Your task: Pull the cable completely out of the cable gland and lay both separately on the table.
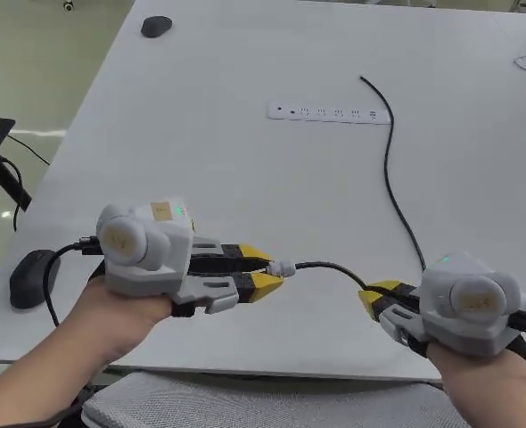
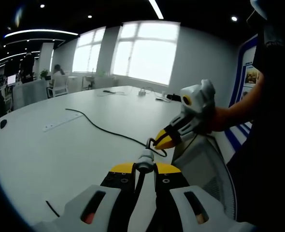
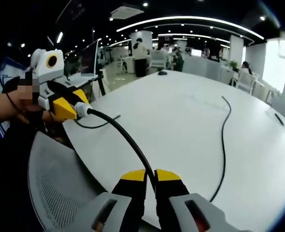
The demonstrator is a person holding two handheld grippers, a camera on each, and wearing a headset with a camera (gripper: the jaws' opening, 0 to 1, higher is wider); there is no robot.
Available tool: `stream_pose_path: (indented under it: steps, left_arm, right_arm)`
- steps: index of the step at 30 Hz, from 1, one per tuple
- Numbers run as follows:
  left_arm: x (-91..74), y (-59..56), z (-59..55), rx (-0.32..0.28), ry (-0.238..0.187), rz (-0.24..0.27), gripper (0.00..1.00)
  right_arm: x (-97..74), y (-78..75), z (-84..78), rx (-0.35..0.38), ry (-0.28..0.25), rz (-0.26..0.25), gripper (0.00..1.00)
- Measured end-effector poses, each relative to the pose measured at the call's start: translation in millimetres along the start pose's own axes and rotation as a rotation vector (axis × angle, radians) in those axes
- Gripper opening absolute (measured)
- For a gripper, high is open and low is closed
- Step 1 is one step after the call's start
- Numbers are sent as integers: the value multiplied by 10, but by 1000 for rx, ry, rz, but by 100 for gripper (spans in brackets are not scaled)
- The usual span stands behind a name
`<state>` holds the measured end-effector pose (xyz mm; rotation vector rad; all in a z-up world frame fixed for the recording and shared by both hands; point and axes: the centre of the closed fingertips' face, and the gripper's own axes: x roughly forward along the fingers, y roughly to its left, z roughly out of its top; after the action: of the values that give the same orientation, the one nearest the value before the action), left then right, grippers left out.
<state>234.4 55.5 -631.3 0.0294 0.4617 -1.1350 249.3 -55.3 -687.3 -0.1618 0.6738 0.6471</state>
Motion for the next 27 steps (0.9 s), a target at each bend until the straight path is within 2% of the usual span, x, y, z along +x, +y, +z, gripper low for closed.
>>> stream_pose_path:
  steps: [4, 9, 12, 15, 17, 21, 27]
  left_arm:
    - [-11, 35, 35, -22, -20, 3, 15]
    - [-19, 42, 37, -20, -17, 0, 15]
    - [-30, 45, 25, -21, -10, -2, 15]
    - [-22, 34, 0, -24, -1, -7, 15]
    - [-15, 27, -7, -24, 0, -9, 15]
    - [-3, 10, -15, -20, 9, -14, 15]
    - [6, 25, -22, -4, 19, -4, 15]
  right_arm:
    - [-13, 24, 41, -27, 1, -7, 2]
    - [-31, 78, 50, -84, 21, -11, 3]
    - [-45, 166, 78, -118, 33, 8, 12]
    - [-94, 253, 200, -211, 19, 21, 15]
    - [-113, 323, 275, -242, 7, 36, 18]
    - [-113, 463, 443, -372, -4, 61, 18]
    - [-40, 675, 595, -481, -10, 98, 16]
